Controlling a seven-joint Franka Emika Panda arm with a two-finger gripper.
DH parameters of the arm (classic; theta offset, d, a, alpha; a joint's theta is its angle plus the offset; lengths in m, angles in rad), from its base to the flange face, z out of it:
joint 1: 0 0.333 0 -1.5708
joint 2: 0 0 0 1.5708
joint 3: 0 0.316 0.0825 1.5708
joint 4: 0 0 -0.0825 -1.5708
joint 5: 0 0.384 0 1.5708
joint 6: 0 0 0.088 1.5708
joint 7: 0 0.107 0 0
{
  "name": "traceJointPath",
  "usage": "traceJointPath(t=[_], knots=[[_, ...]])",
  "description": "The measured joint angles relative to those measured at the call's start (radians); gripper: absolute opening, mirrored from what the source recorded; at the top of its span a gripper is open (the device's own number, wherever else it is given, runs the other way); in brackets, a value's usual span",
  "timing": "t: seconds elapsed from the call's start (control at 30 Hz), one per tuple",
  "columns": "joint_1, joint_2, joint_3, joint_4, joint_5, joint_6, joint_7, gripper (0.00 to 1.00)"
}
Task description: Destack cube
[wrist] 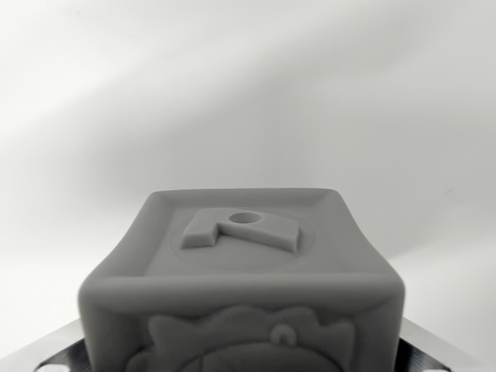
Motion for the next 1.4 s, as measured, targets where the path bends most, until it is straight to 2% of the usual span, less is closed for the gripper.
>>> traceJointPath(t=[0.27, 0.6, 0.63, 1.4], knots=[[-0.003, 0.044, 0.004, 0.012, 0.000, 0.032, 0.000, 0.00], [-0.005, 0.068, 0.006, 0.019, 0.000, 0.048, 0.000, 0.00], [-0.005, 0.069, 0.006, 0.020, 0.000, 0.048, 0.000, 1.00], [-0.005, 0.069, 0.006, 0.020, 0.000, 0.049, 0.000, 1.00]])
